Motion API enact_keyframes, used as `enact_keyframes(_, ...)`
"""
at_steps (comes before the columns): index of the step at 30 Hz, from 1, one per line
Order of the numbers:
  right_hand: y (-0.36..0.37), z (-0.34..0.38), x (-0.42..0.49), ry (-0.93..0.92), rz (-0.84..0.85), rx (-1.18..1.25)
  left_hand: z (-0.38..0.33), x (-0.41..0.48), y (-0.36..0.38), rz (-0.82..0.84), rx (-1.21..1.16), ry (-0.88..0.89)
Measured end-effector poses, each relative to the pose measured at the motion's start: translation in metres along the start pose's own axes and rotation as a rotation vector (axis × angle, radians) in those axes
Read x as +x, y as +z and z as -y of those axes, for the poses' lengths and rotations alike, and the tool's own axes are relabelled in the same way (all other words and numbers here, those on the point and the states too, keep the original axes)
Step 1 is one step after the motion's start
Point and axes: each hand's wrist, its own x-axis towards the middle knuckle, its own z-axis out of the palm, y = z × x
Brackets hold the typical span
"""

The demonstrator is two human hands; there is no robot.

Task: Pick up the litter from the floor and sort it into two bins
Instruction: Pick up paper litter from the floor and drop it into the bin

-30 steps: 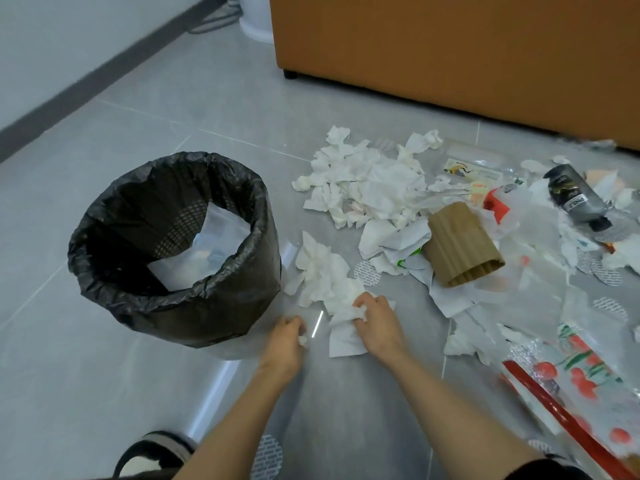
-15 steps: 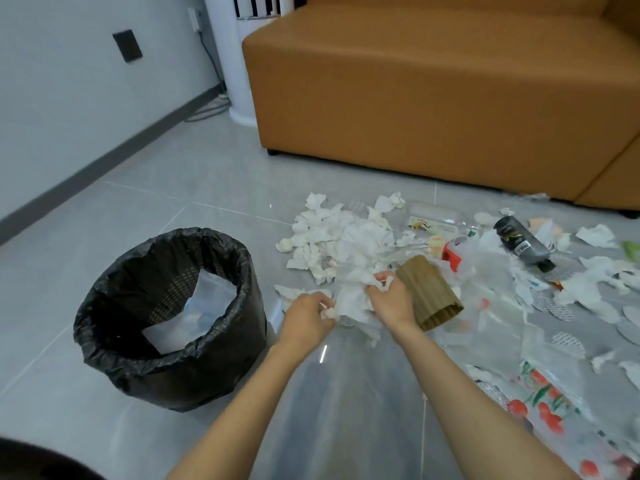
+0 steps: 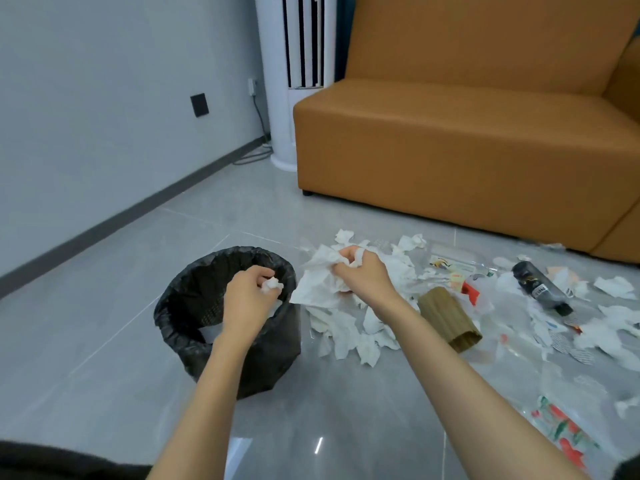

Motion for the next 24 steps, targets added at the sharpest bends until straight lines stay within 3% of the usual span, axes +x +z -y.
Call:
enact_keyframes(4, 0.035, 0.019, -0.002, -0.022, 0.081, -0.006, 0.025, -0.008, -0.026, -0.057, 0.015, -0.070)
enact_keyframes(12, 0.091, 0.048, 0.007, -0.008, 0.243, 0.085, 0.054, -0.016, -0.041, 0.011, 0.120, -0.185)
enact_keyframes(18, 0.107, 0.032, 0.016, -0.011, 0.385, -0.090, 0.067, -0.014, -0.047, -0.019, 0.116, -0.306)
enact_keyframes(21, 0.103, 0.016, 0.021, -0.013, 0.313, -0.016, 0.066, -0.013, -0.049, -0.052, 0.132, -0.317)
enact_keyframes(24, 0.094, -0.001, 0.024, -0.007, 0.110, 0.016, 0.064, -0.009, -0.041, -0.096, 0.074, -0.198)
